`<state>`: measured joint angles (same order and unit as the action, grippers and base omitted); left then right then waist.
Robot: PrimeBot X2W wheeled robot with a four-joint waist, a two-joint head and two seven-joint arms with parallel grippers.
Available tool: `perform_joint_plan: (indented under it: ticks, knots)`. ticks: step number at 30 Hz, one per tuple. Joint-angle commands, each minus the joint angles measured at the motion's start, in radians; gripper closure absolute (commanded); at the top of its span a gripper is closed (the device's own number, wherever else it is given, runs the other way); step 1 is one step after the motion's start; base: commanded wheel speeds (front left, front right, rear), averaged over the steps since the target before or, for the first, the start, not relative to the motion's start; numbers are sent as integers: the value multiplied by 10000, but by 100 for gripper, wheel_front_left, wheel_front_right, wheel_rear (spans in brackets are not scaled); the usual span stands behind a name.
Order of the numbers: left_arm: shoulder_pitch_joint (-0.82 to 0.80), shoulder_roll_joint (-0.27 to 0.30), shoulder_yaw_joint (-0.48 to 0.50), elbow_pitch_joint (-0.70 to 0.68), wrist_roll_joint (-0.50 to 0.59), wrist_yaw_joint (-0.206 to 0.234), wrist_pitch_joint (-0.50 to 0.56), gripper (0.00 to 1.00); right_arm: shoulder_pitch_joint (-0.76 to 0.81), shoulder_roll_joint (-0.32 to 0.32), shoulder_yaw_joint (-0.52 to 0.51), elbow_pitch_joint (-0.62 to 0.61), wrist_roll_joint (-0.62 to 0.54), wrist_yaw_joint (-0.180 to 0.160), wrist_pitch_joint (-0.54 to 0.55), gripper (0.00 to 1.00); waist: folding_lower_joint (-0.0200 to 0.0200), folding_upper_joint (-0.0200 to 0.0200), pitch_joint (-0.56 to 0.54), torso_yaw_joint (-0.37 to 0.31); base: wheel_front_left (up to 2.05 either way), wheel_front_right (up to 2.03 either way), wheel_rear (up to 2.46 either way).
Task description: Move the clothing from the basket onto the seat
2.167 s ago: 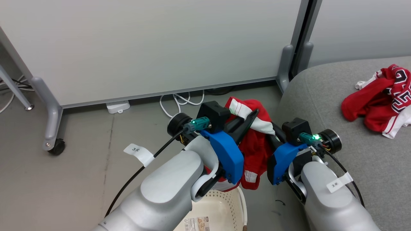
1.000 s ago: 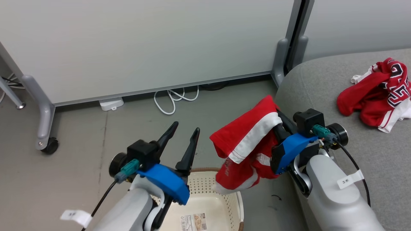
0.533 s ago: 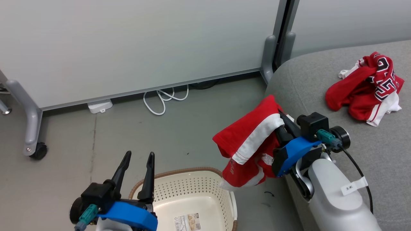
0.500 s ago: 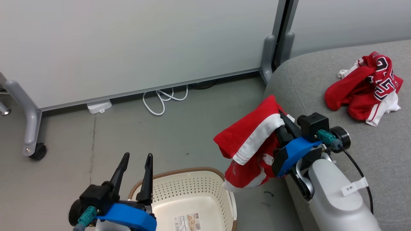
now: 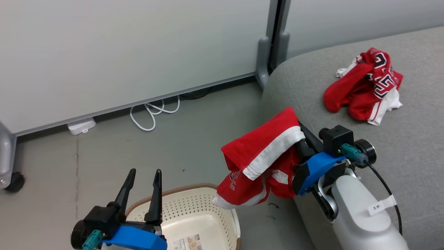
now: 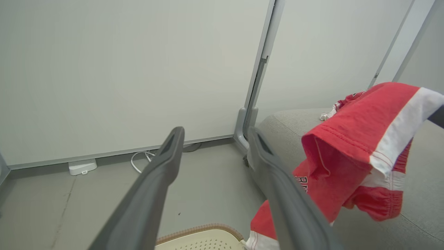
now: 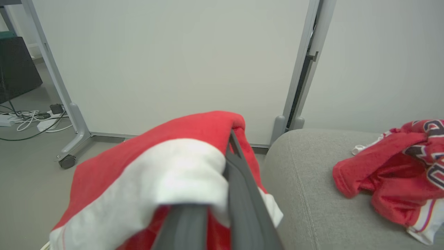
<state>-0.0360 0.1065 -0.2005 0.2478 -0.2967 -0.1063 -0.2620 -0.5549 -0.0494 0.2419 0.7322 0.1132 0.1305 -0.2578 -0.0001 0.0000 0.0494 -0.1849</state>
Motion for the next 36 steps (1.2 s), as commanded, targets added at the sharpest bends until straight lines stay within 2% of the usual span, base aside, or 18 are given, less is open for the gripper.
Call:
perform_joint_plan:
  ticks: [1, 12, 20, 29, 36]
  knots:
    - [-29, -32, 79, -42, 90, -67, -42, 0, 77, -16, 27, -68, 85, 3, 3, 100, 1, 0, 73, -438, 0, 0, 0]
    - [-315, -154, 78, 0, 431, -224, -35, 0, 134, -15, -33, -162, 84, 5, 4, 100, 1, 0, 301, -2153, 0, 0, 0]
    - [-431, -98, -5, -12, 510, -259, -35, 0, 234, -10, -73, -267, 227, 5, -31, 100, 1, 0, 511, -3090, 0, 0, 0]
    - [-508, 11, -215, 16, 449, -265, -35, 0, 293, -11, -169, -343, 278, 3, -55, 100, 1, 0, 639, -3466, 0, 0, 0]
    - [-653, 117, -426, 16, 384, -256, -35, 0, 28, -16, -566, -271, 96, 3, -60, 100, 1, 0, 895, -3279, 0, 0, 0]
